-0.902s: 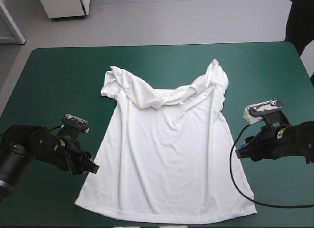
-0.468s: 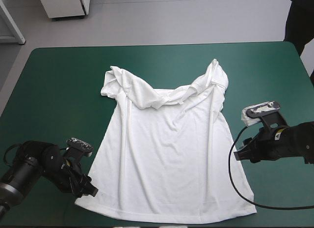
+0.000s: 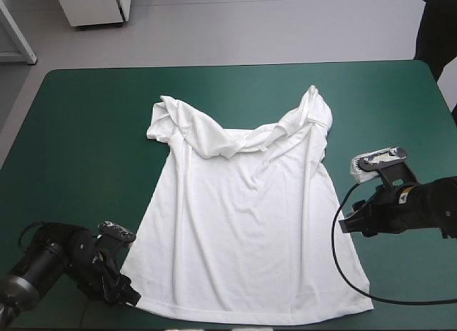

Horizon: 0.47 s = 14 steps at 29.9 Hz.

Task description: Fold the cloth

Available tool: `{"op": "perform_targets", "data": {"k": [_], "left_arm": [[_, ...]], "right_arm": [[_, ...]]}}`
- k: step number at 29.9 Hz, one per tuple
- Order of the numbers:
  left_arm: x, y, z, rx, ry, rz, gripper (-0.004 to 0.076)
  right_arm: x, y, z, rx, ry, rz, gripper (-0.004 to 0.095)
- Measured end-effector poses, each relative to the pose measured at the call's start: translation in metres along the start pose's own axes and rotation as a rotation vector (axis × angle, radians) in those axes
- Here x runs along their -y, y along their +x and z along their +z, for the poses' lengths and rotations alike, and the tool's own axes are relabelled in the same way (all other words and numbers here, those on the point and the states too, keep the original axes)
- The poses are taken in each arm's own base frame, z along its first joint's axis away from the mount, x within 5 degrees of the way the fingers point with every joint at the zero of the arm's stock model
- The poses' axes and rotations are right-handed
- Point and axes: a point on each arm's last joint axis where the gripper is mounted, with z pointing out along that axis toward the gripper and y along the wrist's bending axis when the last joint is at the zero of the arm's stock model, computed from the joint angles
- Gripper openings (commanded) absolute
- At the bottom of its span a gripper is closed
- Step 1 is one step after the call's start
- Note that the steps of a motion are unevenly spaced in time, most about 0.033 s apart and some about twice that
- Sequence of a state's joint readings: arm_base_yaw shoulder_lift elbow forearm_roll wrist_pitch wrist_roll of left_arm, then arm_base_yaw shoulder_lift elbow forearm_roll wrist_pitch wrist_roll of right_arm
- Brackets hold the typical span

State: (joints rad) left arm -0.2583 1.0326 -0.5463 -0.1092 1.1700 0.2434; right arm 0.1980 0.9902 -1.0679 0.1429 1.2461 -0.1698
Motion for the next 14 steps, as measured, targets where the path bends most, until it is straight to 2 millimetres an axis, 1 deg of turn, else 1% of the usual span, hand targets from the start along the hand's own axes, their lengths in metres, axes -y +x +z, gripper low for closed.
{"op": "perform_targets", "data": {"k": [5, 7, 11, 13, 14], "left_arm": [[-0.002, -0.001, 0.006, 0.034, -0.019, 0.002, 0.0379], [-0.002, -0.002, 0.009, 0.051, -0.024, 0.001, 0.0367], [-0.003, -0.003, 0.013, 0.042, -0.021, -0.005, 0.0326], [-0.003, -0.004, 0.014, 0.028, -0.019, -0.009, 0.0291], [-0.004, -0.005, 0.014, 0.021, -0.019, -0.009, 0.0256]], "right_arm": [[-0.002, 0.0, 0.0, 0.003, -0.017, 0.007, 0.0509], [-0.002, 0.0, 0.0, 0.003, -0.018, 0.008, 0.0509], [-0.001, 0.001, 0.002, -0.004, -0.011, 0.008, 0.051], [0.0, 0.003, 0.005, -0.021, -0.002, 0.009, 0.051], [0.001, 0.005, 0.007, -0.03, 0.002, 0.01, 0.051]]}}
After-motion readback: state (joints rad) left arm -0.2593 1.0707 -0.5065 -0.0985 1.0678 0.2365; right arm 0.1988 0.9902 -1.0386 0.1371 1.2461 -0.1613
